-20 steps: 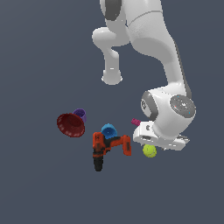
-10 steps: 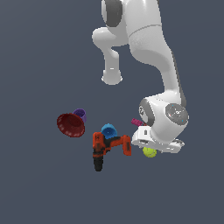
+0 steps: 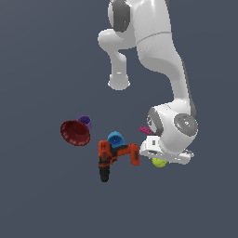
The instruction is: Pick up a designated object from a clutter of objects.
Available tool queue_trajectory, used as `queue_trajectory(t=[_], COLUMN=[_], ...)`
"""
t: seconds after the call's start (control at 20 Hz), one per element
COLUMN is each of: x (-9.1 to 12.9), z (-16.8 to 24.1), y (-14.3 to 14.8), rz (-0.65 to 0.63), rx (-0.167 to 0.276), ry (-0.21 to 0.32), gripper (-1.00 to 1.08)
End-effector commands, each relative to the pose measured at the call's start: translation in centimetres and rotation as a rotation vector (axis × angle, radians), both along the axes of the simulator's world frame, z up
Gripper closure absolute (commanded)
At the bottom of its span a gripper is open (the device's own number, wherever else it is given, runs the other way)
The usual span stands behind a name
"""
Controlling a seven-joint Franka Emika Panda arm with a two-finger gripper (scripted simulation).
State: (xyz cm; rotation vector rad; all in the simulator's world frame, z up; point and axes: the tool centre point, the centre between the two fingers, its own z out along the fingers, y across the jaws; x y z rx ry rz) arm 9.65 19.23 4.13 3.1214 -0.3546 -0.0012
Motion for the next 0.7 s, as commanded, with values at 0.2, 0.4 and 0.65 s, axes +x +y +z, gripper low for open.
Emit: queue_trajectory(t=[0.2,0.4,0.65], x=[0.0,0.0,-0.3], z=[0.0,0.1,1.1], y=[0.0,0.0,-0.4], rz=[-0.001,0.000,0.000], rx=[0.000,0.000,0.000], ry=[-0.001,0.000,0.000], gripper=[1.08,1.08,1.08])
